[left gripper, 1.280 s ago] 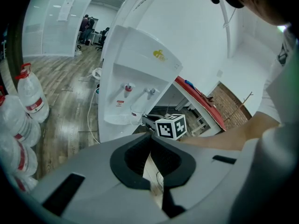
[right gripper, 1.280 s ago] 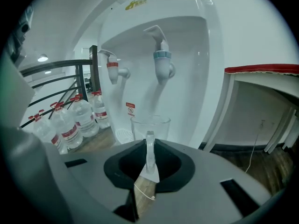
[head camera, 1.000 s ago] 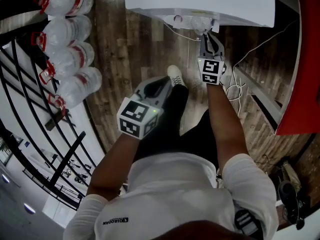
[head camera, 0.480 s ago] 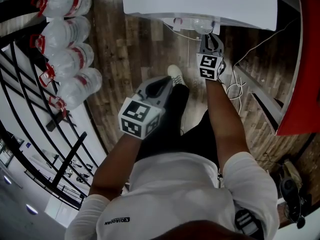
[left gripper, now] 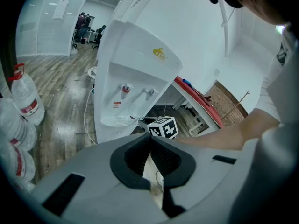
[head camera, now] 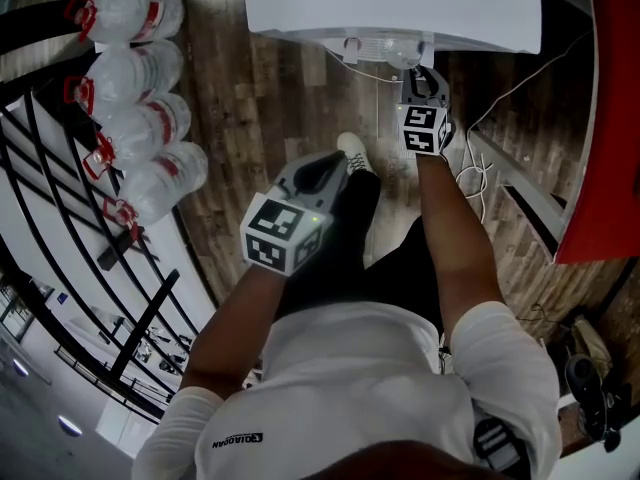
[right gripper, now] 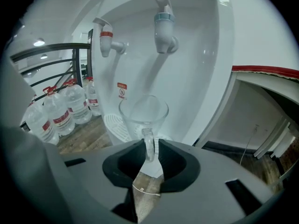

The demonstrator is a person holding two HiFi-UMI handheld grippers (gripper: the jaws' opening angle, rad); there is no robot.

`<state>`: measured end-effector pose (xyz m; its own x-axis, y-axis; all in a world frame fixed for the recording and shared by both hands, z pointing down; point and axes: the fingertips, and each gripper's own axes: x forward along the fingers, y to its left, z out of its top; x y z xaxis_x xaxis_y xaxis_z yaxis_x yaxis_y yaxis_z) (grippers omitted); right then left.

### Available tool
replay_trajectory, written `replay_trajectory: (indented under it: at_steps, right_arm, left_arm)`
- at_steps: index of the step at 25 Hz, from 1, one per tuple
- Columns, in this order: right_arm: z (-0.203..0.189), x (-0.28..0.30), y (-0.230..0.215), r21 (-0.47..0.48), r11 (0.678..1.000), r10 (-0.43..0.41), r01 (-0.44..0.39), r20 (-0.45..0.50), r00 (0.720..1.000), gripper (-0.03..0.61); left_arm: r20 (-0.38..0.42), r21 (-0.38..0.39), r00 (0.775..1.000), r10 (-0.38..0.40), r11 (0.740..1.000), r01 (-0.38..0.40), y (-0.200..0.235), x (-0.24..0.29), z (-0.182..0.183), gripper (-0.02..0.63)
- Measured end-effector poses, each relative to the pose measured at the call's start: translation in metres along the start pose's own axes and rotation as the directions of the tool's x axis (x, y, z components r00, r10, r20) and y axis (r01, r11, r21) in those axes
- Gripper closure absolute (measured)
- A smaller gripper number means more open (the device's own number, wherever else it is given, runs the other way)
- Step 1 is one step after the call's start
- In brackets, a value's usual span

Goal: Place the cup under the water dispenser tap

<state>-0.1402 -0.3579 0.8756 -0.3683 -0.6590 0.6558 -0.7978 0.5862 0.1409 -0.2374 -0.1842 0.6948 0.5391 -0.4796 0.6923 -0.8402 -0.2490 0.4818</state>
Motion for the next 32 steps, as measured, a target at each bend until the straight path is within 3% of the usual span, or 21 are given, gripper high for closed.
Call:
replay_trajectory:
  at_steps: [11,16,19,22,24,26,29,32]
  right_arm:
    - [-0.013,-0.015,0.000,-0.006,1.000,0.005,-0.005,-0.047,0.999,0.476]
    - [-0.021,-0.049,0.004,0.025,1.000,0.012,-0.009,-0.094,0.996,0.463]
    - [-0.017,-0.074,0.008,0.052,0.997,0.058,-0.054,-0.094,0.994,0.463]
    - [0.001,-0.103,0.015,0.086,0.985,0.155,-0.149,-0.073,0.985,0.484]
    - [0.015,-0.134,0.023,0.114,0.964,0.246,-0.240,-0.046,0.968,0.537]
    - [0.035,-0.173,0.031,0.166,0.923,0.351,-0.347,0.001,0.936,0.554]
    - [0.066,-0.246,0.040,0.284,0.818,0.490,-0.500,0.108,0.865,0.555]
    - [0.089,-0.322,0.038,0.317,0.733,0.571,-0.601,0.192,0.798,0.555]
  left_arm:
    - [0.020,0.009,1.000,-0.012,1.000,0.011,-0.008,-0.005,0.005,0.617]
    - [0.032,0.017,0.999,-0.008,1.000,0.008,-0.017,-0.014,0.008,0.617]
    - [0.060,0.036,0.998,0.003,0.999,-0.005,-0.024,-0.017,0.018,0.617]
    - [0.115,0.051,0.993,0.022,0.998,-0.028,-0.037,-0.022,0.034,0.617]
    - [0.147,0.035,0.989,0.031,0.999,-0.037,-0.051,-0.031,0.040,0.617]
    - [0.182,0.010,0.983,0.030,0.999,-0.032,-0.070,-0.042,0.045,0.617]
    - [0.225,-0.008,0.974,0.040,0.999,-0.039,-0.101,-0.061,0.046,0.617]
    - [0.266,-0.010,0.962,0.054,0.999,-0.053,-0.138,-0.081,0.042,0.617]
